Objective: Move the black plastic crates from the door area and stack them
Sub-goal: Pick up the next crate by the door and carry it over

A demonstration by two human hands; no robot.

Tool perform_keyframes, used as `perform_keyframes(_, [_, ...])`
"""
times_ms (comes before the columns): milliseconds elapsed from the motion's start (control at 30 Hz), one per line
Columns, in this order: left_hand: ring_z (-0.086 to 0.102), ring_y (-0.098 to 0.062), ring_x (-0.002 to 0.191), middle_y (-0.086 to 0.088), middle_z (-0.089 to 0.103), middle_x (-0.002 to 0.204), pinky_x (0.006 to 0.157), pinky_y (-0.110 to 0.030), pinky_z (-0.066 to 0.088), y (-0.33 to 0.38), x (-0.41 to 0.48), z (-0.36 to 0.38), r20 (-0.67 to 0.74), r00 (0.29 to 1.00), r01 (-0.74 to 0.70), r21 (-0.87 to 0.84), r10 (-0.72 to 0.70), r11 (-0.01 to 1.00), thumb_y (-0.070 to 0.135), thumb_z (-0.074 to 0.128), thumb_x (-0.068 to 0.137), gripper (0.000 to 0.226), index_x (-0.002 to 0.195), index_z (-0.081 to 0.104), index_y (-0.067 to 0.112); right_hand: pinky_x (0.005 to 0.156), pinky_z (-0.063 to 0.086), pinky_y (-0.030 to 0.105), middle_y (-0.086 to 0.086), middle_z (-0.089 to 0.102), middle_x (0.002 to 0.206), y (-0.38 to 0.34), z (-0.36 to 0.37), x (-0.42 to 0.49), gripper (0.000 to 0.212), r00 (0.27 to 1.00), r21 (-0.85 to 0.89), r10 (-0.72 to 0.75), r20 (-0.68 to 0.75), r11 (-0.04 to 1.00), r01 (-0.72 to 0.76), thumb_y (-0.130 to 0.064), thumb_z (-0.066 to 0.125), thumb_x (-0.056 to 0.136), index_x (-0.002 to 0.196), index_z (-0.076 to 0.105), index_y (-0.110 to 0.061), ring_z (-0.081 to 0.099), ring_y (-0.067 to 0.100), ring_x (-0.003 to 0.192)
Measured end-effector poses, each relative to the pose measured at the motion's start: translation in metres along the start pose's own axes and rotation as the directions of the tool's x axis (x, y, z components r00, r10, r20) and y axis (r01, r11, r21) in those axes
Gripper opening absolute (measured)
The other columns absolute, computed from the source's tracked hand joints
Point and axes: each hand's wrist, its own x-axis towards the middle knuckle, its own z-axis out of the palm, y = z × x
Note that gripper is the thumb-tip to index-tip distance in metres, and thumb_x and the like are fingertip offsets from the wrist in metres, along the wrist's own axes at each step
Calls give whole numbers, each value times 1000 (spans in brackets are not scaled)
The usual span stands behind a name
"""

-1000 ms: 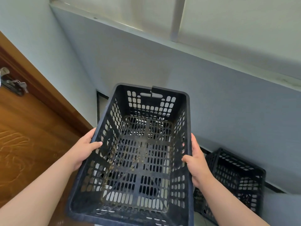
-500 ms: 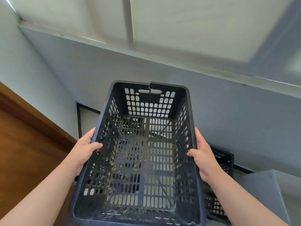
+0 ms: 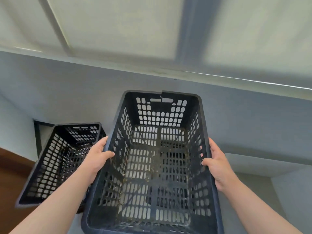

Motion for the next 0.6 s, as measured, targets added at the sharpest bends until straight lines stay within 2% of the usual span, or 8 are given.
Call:
perform_keyframes(67, [71,-26,100,-3,71,119,75,-39,60,2,0,36,19,1000,-17,32,16,999,-8,52,96,55,135,56,31,84,58,42,-8,76,109,8,-34,-4,89,1000,27,1,-28,1000,-1,28,39,86,136,61,-43,68,23,101])
perform_keyframes(167, [69,-30,103,-5,68,120,83,-51,60,5,0,81,45,999,-27,106,22,994,-5,54,95,53,134,53,32,78,60,33,-5,76,118,21,-78,-10,88,998,63,7,-64,998,-3,29,38,86,137,61,-39,72,18,106])
perform_keyframes(267, [69,-30,102,-4,65,118,81,-53,60,7,-1,119,45,999,-26,130,20,991,-5,54,95,50,133,50,27,71,61,25,-10,78,112,30,-109,-15,87,996,100,14,-93,995,-5,31,36,86,130,63,-39,75,8,99])
perform_keyframes(400, [69,-27,100,-4,64,117,77,-47,60,8,1,151,41,999,-22,150,16,989,-6,55,95,46,131,47,21,91,62,41,-8,75,126,46,-134,-14,87,992,96,31,-125,995,-19,28,39,86,142,58,-36,71,14,115])
perform_keyframes(533, [69,-27,100,-5,65,119,77,-46,60,2,9,157,34,999,-8,157,3,988,-8,54,94,47,130,47,21,84,64,33,-10,74,127,57,-137,-9,85,989,93,48,-143,995,-35,27,40,89,144,56,-36,72,11,113])
perform_keyframes(600, [69,-27,100,-4,65,119,78,-47,60,-2,16,156,34,999,-3,159,-2,987,-7,55,94,47,130,47,22,85,64,34,-10,72,132,62,-132,-5,85,988,96,57,-144,994,-43,26,40,91,148,53,-36,71,9,115])
